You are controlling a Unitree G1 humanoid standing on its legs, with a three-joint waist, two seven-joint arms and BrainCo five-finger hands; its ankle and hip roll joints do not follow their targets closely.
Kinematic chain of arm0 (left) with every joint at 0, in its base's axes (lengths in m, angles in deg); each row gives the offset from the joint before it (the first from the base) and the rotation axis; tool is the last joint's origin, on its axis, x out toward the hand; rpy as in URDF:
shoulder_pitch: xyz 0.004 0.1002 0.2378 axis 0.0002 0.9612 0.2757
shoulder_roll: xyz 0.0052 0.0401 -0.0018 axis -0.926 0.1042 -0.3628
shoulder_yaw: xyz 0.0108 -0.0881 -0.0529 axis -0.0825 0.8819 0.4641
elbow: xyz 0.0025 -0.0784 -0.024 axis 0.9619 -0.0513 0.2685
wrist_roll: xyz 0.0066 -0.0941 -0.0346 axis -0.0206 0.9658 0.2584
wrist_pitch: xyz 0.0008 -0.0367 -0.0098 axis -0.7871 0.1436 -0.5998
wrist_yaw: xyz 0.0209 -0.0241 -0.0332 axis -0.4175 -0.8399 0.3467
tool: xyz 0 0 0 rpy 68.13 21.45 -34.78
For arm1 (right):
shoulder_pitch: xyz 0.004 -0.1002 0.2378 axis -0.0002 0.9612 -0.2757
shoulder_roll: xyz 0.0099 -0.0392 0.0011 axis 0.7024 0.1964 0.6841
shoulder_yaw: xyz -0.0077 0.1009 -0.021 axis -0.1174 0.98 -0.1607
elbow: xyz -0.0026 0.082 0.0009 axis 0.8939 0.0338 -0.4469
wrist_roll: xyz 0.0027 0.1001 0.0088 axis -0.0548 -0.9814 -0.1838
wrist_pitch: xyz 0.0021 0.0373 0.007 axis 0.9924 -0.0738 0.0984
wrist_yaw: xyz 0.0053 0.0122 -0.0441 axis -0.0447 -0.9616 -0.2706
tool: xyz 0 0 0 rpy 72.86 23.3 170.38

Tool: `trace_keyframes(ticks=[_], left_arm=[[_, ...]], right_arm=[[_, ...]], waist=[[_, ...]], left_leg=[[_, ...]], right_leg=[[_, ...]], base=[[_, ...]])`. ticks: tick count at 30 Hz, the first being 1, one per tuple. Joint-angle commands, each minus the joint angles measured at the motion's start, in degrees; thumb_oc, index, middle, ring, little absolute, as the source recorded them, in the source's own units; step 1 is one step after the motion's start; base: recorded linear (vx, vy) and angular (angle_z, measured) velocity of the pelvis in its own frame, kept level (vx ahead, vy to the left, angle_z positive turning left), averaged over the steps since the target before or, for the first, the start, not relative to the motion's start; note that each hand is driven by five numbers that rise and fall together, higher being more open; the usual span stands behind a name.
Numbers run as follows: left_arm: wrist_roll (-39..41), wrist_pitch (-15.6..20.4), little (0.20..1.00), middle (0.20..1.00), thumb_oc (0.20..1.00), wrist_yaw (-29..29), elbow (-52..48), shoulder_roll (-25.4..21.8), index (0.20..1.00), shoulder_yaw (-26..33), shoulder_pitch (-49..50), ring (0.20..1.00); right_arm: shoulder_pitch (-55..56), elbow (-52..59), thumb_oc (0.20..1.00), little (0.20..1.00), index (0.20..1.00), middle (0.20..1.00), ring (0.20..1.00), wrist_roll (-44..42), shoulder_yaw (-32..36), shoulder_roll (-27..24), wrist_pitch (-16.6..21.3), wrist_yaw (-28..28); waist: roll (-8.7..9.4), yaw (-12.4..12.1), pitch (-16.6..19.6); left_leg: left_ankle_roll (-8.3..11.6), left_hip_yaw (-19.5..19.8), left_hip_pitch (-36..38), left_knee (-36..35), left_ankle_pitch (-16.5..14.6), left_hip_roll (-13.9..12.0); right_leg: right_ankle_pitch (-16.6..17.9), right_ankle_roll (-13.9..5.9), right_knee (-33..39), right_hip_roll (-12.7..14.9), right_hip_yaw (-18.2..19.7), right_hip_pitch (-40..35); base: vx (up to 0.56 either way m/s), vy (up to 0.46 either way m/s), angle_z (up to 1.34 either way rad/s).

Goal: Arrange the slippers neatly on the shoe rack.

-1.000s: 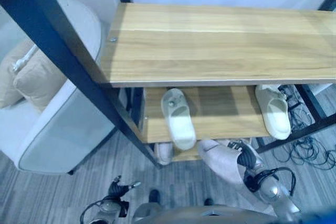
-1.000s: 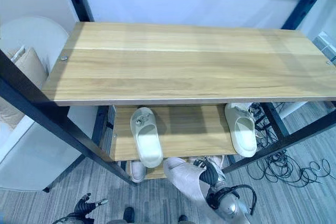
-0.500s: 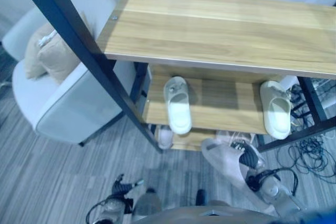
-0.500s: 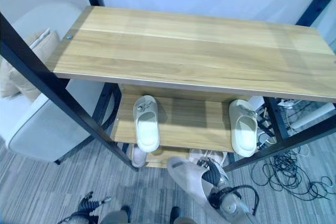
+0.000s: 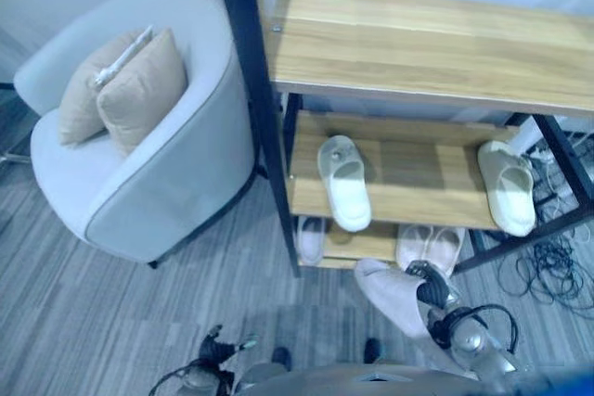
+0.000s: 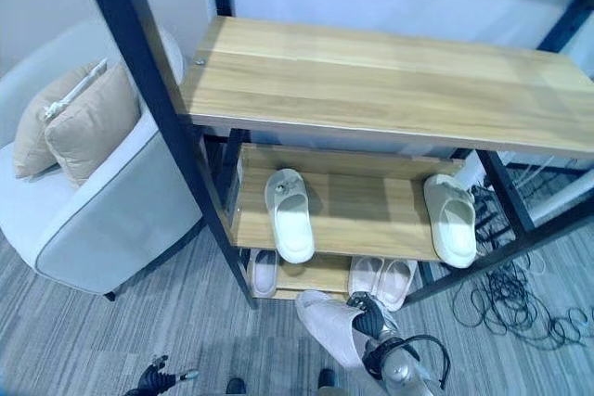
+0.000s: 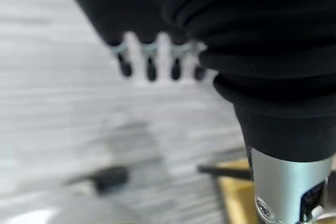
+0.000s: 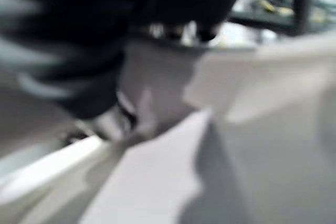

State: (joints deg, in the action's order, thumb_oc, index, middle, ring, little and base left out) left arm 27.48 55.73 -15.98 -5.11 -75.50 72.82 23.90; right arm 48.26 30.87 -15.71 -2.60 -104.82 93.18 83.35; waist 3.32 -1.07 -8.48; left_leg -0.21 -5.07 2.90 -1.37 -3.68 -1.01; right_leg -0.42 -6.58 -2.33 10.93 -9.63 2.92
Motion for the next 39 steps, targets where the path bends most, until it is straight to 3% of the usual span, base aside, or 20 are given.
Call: trace_keyframes(ticks=[1, 2, 3, 5, 6, 8, 11, 13, 20, 22, 25, 27, 30, 34, 39], left_arm=[[4.61, 1.53, 1.0, 1.0, 1.0, 0.44, 0.36, -0.47, 1.0, 2.64, -2.3, 1.0], [4.64, 1.52, 1.0, 1.0, 1.0, 0.43, 0.35, -0.5, 1.0, 2.63, -2.32, 1.0], [8.52, 2.58, 1.0, 1.0, 1.0, 0.76, -1.75, -1.26, 1.0, 2.89, -4.42, 1.0], [9.84, 3.19, 1.0, 1.0, 1.0, 1.03, -3.12, -1.61, 1.0, 2.68, -5.2, 1.0], [12.33, 4.14, 1.0, 1.0, 1.0, 1.52, -5.57, -2.42, 1.0, 2.23, -6.61, 1.0], [15.73, 5.36, 1.0, 1.0, 1.0, 2.27, -8.09, -2.87, 1.0, 2.51, -7.85, 1.0], [21.36, 6.91, 1.0, 1.0, 1.0, 2.97, -12.68, -3.5, 1.0, 2.79, -10.28, 1.0], [26.69, 7.85, 1.0, 1.0, 1.0, 4.02, -19.11, -4.48, 1.0, 2.08, -14.17, 1.0], [33.71, 8.73, 1.0, 1.0, 1.0, 7.89, -31.17, -4.92, 1.0, 5.3, -17.62, 1.0], [34.3, 9.19, 1.0, 1.0, 1.0, 9.22, -33.13, -5.73, 1.0, 6.59, -18.28, 1.0], [33.11, 9.72, 1.0, 1.0, 1.0, 10.92, -35.78, -7.92, 1.0, 7.58, -19.13, 1.0], [30.97, 9.71, 1.0, 1.0, 1.0, 11.95, -37.22, -9.59, 1.0, 7.01, -19.97, 1.0], [29.91, 9.72, 1.0, 1.0, 1.0, 12.57, -39.06, -10.39, 1.0, 7.29, -19.71, 1.0], [28.97, 9.52, 1.0, 1.0, 1.0, 12.98, -42.73, -11.39, 1.0, 5.79, -17.25, 1.0], [27.18, 9.7, 1.0, 1.0, 1.0, 12.1, -44.37, -12.19, 1.0, 1.8, -13.2, 1.0]], right_arm=[[1.83, 7.37, 0.2, 0.2, 0.2, 0.2, 0.2, -2.14, -0.1, -1.57, 1.75, 0.98], [1.8, 7.37, 0.2, 0.2, 0.2, 0.2, 0.2, -2.14, -0.08, -1.55, 1.75, 0.98], [-0.56, 7.44, 0.2, 0.2, 0.2, 0.2, 0.2, -2.25, -0.87, -2.1, 1.29, 2.35], [-1.21, 7.71, 0.2, 0.2, 0.2, 0.2, 0.2, -2.85, -1.16, -2.24, 1.33, 2.61], [-2.09, 9.58, 0.2, 0.2, 0.2, 0.2, 0.2, -4.88, -1.5, -2.98, 1.52, 2.63], [-3.5, 11.26, 0.2, 0.2, 0.2, 0.2, 0.2, -5.8, -2.12, -4.26, 1.52, 2.96], [-6.29, 14.91, 0.2, 0.2, 0.2, 0.2, 0.2, -8.3, -2.71, -6.23, 1.99, 3.61], [-14.29, 19.62, 0.2, 0.2, 0.2, 0.2, 0.2, -12.98, -1.78, -8.23, 2.79, 5.96], [-31.2, 22.85, 0.2, 0.2, 0.2, 0.2, 0.2, -11.59, 1.33, -10.25, -0.29, 13.41], [-35.18, 21.46, 0.2, 0.2, 0.2, 0.2, 0.2, -11.63, 1.69, -11.76, -0.72, 14.88], [-41.94, 20.42, 0.2, 0.2, 0.2, 0.2, 0.2, -11.12, 2.39, -14.12, -1.72, 16.38], [-46.82, 16.86, 0.2, 0.2, 0.2, 0.2, 0.2, -11.63, 1.66, -15.58, -2.32, 17.21], [-50.26, 14.52, 0.2, 0.2, 0.2, 0.2, 0.2, -11.96, 1.03, -17.1, -2.66, 17.54], [-62.89, 8.92, 0.2, 0.2, 0.2, 0.2, 0.2, -15.73, -1.7, -20.43, -2.55, 19.27], [-77.13, -2.92, 0.2, 0.2, 0.2, 0.2, 0.2, -20.7, -9.33, -19.7, -2.39, 18.54]], waist=[[2.74, -2.3, -0.93], [2.74, -2.2, -0.8], [3.18, -2.29, -3.91], [3.41, -2.23, -4.67], [3.45, -2.18, -6.05], [3.22, -2.18, -6.32], [3.29, -2.02, -6.58], [2.95, -2.03, -5.18], [1.12, -2.19, -3.02], [0.76, -2.35, -2.77], [0.29, -2.92, -3.72], [0.65, -3.37, -5.53], [0.81, -3.87, -8.03], [-0.17, -5.47, -12.97], [-1.07, -6.52, -16.66]], left_leg=[[0.92, 2.02, -7.55, 14.71, -4.23, -0.18], [0.93, 2.12, -8.0, 15.21, -4.45, -0.2], [0.39, 2.38, -13.87, 22.88, -6.66, -1.23], [-0.01, 2.64, -17.07, 26.8, -7.96, -1.66], [-0.81, 3.79, -22.45, 33.88, -10.44, -2.17], [-1.16, 5.28, -28.18, 41.37, -14.19, -2.16], [-1.88, 6.55, -36.81, 49.78, -16.58, -2.4], [-2.95, 8.11, -54.27, 63.67, -19.96, -1.94], [-5.45, 10.2, -82.66, 92.01, -28.1, -1.01], [-5.9, 10.21, -87.71, 97.64, -29.85, -0.8], [-5.82, 11.22, -92.45, 104.41, -32.18, -0.48], [-5.52, 11.68, -92.86, 108.34, -34.72, -0.16], [-5.55, 11.89, -92.86, 111.82, -36.14, 0.11], [-5.62, 12.5, -92.86, 121.18, -39.97, 0.35], [-5.41, 12.69, -92.86, 130.01, -43.48, 0.12]], right_leg=[[-1.0, -1.55, -13.19, 2.53, -2.25, 1.03], [-1.17, -1.53, -13.45, 2.56, -2.32, 1.31], [-4.23, -0.25, -20.55, 2.51, -1.42, 6.64], [-5.24, 0.1, -23.67, 2.54, -0.74, 9.47], [-7.93, 1.14, -29.83, 3.14, -0.87, 14.21], [-11.76, 1.13, -36.65, 3.35, -0.41, 19.53], [-15.16, 2.3, -44.08, 3.9, 0.44, 27.78], [-21.16, 5.22, -57.82, 4.16, 3.44, 44.96], [-30.83, 10.53, -88.46, 2.61, 9.95, 74.84], [-32.35, 11.25, -94.35, 1.85, 11.46, 79.95], [-34.58, 12.16, -101.76, 0.85, 13.68, 84.79], [-36.4, 12.81, -106.42, 0.14, 15.41, 85.9], [-36.98, 13.07, -110.63, -0.64, 17.05, 86.4], [-38.45, 13.07, -119.39, -2.29, 20.15, 87.0], [-38.82, 12.52, -126.82, -3.19, 22.53, 87.0]], base=[[-0.06, -0.018, -0.05], [-0.21, -0.051, 0.13], [-0.21, -0.051, 0.12], [-0.18, -0.047, 0.2], [-0.14, -0.028, 0.19], [-0.09, -0.044, 0.29], [-0.13, -0.036, 0.06], [-0.25, -0.051, 0.02], [-0.01, -0.008, 0.0], [0.11, -0.001, 0.03], [0.12, -0.019, -0.04], [0.12, -0.054, 0.01], [0.06, -0.024, 0.02], [0.1, 0.027, -0.04], [0.08, 0.038, -0.07]])
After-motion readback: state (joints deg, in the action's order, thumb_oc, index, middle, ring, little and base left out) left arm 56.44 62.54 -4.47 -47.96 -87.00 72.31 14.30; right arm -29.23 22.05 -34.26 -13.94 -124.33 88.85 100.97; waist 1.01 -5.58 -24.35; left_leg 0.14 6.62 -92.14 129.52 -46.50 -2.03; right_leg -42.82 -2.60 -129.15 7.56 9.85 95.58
